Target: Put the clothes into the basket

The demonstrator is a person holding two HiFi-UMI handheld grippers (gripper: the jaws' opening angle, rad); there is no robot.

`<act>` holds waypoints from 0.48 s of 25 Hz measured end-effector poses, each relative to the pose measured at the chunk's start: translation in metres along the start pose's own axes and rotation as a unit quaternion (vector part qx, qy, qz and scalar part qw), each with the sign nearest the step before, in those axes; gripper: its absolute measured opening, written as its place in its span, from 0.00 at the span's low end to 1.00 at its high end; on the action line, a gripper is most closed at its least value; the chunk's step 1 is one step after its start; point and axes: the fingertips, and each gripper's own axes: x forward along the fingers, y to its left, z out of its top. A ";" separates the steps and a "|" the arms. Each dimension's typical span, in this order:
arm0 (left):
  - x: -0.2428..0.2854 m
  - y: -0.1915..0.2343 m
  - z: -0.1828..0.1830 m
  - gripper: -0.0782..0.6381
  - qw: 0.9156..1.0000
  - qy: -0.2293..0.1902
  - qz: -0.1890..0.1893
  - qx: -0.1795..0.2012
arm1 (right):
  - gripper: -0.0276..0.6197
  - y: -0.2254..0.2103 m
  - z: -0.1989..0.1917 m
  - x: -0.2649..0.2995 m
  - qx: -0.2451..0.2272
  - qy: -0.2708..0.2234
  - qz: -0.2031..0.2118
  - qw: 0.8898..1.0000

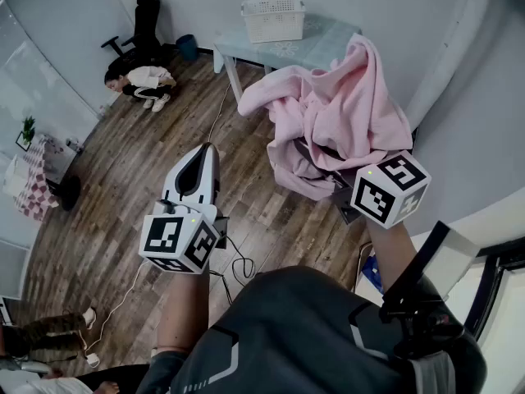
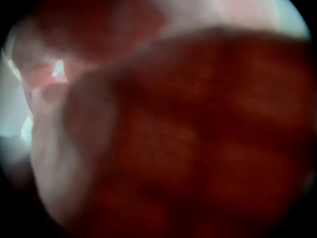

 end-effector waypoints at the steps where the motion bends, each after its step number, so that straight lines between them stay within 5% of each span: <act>1: -0.001 0.001 0.000 0.12 1.000 0.000 0.000 0.000 | 0.66 0.001 -0.001 0.000 0.000 0.000 -0.001 1.000; 12: -0.010 0.015 0.000 0.12 1.000 -0.002 0.003 0.007 | 0.66 0.015 0.000 0.008 -0.009 0.002 -0.003 1.000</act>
